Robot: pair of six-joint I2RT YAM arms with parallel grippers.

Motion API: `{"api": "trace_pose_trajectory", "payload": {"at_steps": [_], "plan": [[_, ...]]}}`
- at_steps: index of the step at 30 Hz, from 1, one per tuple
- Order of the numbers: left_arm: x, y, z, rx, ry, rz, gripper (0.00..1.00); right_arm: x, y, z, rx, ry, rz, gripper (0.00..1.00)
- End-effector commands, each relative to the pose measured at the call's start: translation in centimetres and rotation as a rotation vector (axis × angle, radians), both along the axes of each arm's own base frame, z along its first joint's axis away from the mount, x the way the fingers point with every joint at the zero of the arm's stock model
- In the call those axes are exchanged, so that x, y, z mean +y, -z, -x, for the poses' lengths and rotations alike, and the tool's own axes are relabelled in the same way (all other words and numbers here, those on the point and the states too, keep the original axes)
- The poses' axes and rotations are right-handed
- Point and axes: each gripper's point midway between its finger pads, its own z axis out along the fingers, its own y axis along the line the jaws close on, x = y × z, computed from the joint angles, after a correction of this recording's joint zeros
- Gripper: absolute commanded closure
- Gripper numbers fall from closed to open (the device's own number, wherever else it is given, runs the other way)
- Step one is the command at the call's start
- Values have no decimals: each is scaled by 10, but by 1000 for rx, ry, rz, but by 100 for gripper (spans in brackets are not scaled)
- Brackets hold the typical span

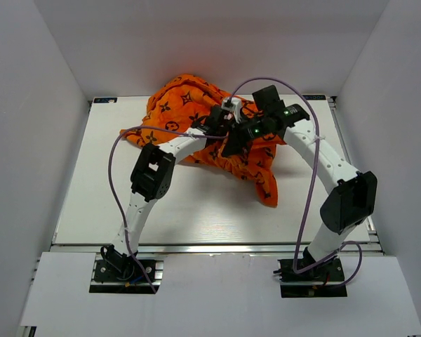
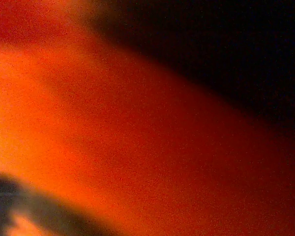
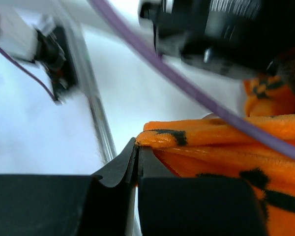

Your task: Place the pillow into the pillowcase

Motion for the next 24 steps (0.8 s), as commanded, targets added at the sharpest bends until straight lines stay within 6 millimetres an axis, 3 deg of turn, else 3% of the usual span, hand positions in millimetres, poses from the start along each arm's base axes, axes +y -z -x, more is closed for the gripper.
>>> {"api": "trace_pose_trajectory", "payload": {"at_steps": [1, 3, 4, 5, 6, 7, 8, 9, 10, 11, 12, 13, 15, 16, 17, 19, 20, 21, 22, 23, 24], "plan": [[29, 50, -35, 74, -218, -74, 71, 29, -132, 87, 255, -301, -372, 100], [35, 55, -31, 93, -228, -75, 70, 30, -159, 66, 162, -274, -438, 100], [38, 62, -24, 105, -215, -69, 69, 25, -165, 39, 119, -158, -434, 100], [38, 45, -23, 78, -206, -39, 65, 21, -162, 22, 77, -95, -422, 99], [39, 36, -20, 64, -193, -15, 61, 13, -162, 7, 25, -46, -404, 83], [39, 16, -26, 6, -185, 43, 56, -5, -146, -24, -12, 50, -357, 71], [44, 16, -15, 16, -162, 61, 53, -19, -133, -32, -58, 46, -325, 60], [48, -25, -16, -54, -155, 106, 48, -33, -124, -40, -82, 61, -302, 58], [58, -46, -22, -97, -166, 127, 47, -55, -126, -48, -122, 69, -306, 57], [64, -63, -21, -123, -166, 140, 46, -67, -122, -52, -210, 48, -286, 56], [73, -98, -20, -189, -164, 162, 45, -80, -116, -46, -192, 52, -261, 56], [85, -117, -24, -227, -181, 173, 45, -96, -120, -46, -246, 62, -249, 55], [98, -151, -23, -297, -187, 192, 44, -111, -112, -52, -312, 101, -187, 50], [107, -183, -20, -363, -194, 212, 44, -124, -115, -53, -356, 155, -156, 50], [112, -196, -18, -394, -196, 209, 44, -130, -97, -52, -330, 180, -130, 44], [125, -221, -9, -467, -198, 155, 45, -142, -95, -62, -424, 276, -71, 36], [130, -227, -6, -487, -199, 131, 45, -146, -66, -61, -381, 303, -44, 21], [136, -231, -4, -519, -200, 93, 45, -150, -56, -63, -394, 329, -28, 11], [141, -225, 3, -505, -195, 66, 45, -153, -63, -68, -496, 357, -31, 11], [145, -235, 12, -544, -177, 56, 45, -154, -33, -61, -463, 344, -16, 11], [147, -233, 18, -544, -165, 47, 45, -153, -25, -55, -489, 307, -14, 11]]}}
